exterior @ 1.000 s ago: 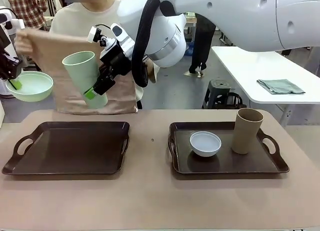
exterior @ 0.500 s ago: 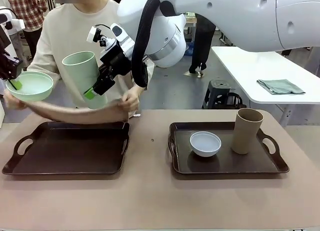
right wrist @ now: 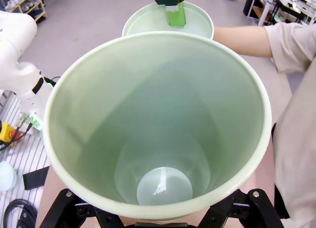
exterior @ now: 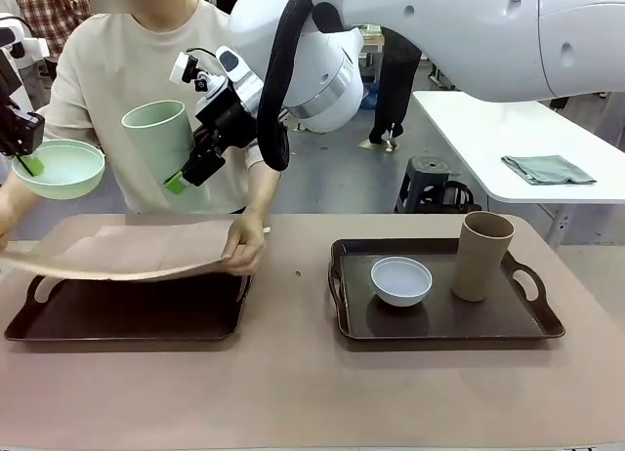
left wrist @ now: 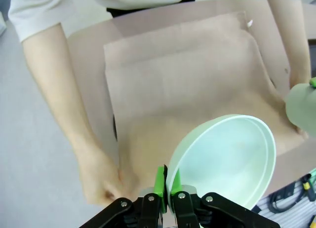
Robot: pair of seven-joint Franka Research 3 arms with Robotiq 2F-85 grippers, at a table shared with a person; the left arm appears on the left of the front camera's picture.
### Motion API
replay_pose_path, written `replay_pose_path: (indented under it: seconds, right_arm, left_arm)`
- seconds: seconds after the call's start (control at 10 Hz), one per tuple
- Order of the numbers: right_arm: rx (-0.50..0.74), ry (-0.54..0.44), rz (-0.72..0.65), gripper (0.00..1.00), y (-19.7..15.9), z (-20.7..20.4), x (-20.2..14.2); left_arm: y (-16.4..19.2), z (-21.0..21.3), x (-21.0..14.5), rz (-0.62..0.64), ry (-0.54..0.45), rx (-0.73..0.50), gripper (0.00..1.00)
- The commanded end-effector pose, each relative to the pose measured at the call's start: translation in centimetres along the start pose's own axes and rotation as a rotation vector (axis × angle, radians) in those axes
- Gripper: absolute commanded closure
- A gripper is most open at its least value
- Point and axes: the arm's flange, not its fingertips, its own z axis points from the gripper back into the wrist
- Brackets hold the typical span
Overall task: Set up a tray with a mat and arrange the tableware.
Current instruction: Place the Picnic Bowl and Reusable plastic cup back onto the Handle tray in front of the human's position.
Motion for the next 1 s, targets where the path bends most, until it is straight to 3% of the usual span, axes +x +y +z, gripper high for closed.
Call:
replay_pose_path:
  seconds: [0.0, 0.9]
  right_arm:
    - [0.003, -0.007, 0.002, 1.00, 0.10, 0.24, 0.10]
    - [0.003, -0.007, 0.002, 1.00, 0.10, 0.24, 0.10]
  left_arm:
    - [0.13, 0.01, 0.02, -0.010, -0.011, 0.002, 1.00]
    - [0.13, 0.01, 0.02, -0.010, -0.011, 0.002, 1.00]
